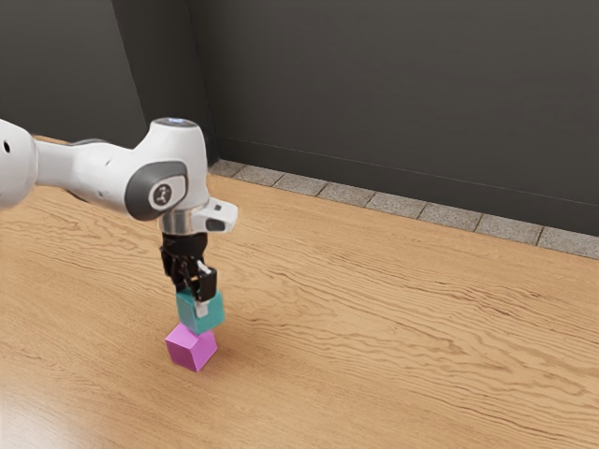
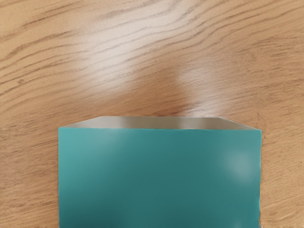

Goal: Pick up the blue block with one arm, and put the blue block on the pink block with one arm

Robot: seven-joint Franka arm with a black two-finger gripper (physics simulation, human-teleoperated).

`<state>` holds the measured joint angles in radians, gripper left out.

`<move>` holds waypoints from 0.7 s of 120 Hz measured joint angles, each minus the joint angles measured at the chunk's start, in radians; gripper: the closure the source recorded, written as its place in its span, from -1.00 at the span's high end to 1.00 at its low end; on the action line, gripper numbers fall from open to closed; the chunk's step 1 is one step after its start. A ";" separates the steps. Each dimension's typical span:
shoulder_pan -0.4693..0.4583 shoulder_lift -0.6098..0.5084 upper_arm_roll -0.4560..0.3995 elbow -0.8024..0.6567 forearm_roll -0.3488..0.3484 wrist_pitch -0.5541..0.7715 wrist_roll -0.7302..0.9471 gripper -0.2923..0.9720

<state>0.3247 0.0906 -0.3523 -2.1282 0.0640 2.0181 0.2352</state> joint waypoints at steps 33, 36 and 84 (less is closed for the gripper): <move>0.028 -0.052 -0.013 -0.064 -0.029 -0.006 0.041 -0.10; 0.028 -0.053 -0.015 -0.065 -0.037 -0.006 0.036 -0.10; 0.078 -0.051 -0.016 -0.063 -0.090 -0.006 -0.024 -0.08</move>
<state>0.4025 0.0395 -0.3687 -2.1911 -0.0265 2.0125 0.2113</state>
